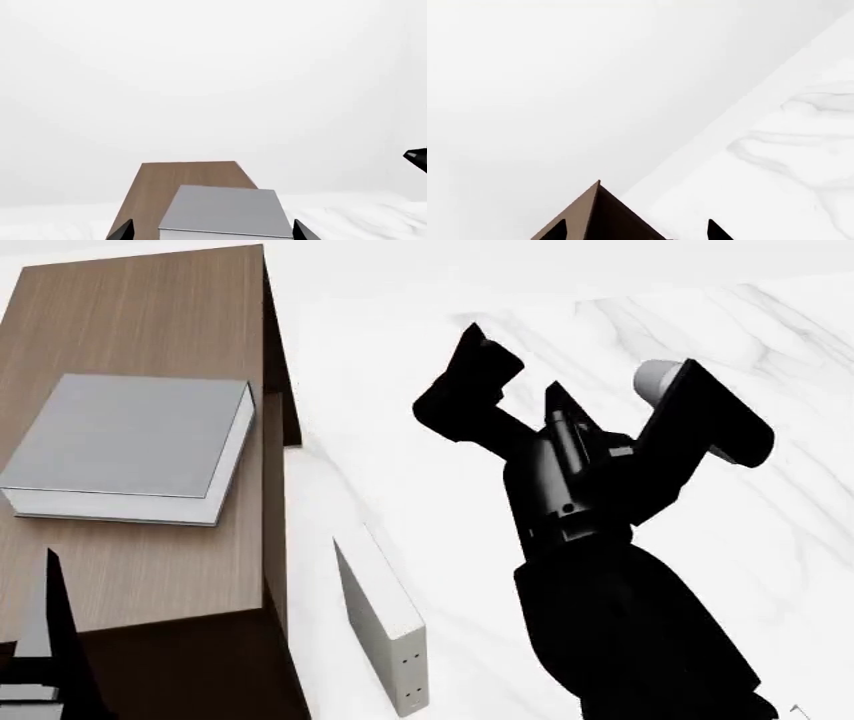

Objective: Pick up the book in the middle and place it on the cabinet shelf.

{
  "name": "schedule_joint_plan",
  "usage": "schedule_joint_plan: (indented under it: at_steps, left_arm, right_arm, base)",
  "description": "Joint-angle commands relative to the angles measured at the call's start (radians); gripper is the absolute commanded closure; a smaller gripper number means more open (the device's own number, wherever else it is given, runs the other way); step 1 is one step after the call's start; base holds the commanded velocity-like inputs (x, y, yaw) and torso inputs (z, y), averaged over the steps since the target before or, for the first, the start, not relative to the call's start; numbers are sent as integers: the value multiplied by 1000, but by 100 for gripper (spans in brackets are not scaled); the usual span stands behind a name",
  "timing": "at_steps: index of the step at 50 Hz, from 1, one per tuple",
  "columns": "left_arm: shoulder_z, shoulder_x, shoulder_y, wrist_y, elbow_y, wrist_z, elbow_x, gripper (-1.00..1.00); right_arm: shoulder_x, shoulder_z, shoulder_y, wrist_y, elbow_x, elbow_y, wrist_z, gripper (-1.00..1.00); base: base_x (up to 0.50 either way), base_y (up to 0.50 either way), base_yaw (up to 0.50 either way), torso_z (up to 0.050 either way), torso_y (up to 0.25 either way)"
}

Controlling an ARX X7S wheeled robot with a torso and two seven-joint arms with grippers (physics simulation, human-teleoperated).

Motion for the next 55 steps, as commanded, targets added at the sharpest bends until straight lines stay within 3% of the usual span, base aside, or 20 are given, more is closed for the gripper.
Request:
schedule_joint_plan:
  at_steps: [1, 8, 25, 41, 55]
  left_arm:
    - [-48, 13, -51, 21, -70, 7, -51, -100]
    - [-43, 22, -344, -114, -175, 39, -112, -100]
    - [23, 90, -831, -284, -363, 113, -141, -100]
    - [48, 142, -1035, -291, -494, 153, -113, -100]
    - [52, 153, -1103, -313, -494, 153, -120, -100]
  right_arm:
    - [136, -11, -4, -57, -155, -119, 97, -100]
    - [183, 1, 72, -4, -165, -147, 150, -100]
    - [205, 22, 335, 189, -164, -184, 214, -100]
    - [205, 24, 499, 306, -207, -180, 255, -100]
    - [191, 34, 537, 326, -212, -178, 259, -100]
  base:
    - [0, 0, 0, 0, 0]
    - [0, 0, 0, 0, 0]
    - [0, 0, 0, 0, 0]
    - [0, 0, 0, 0, 0]
    - [0, 0, 0, 0, 0]
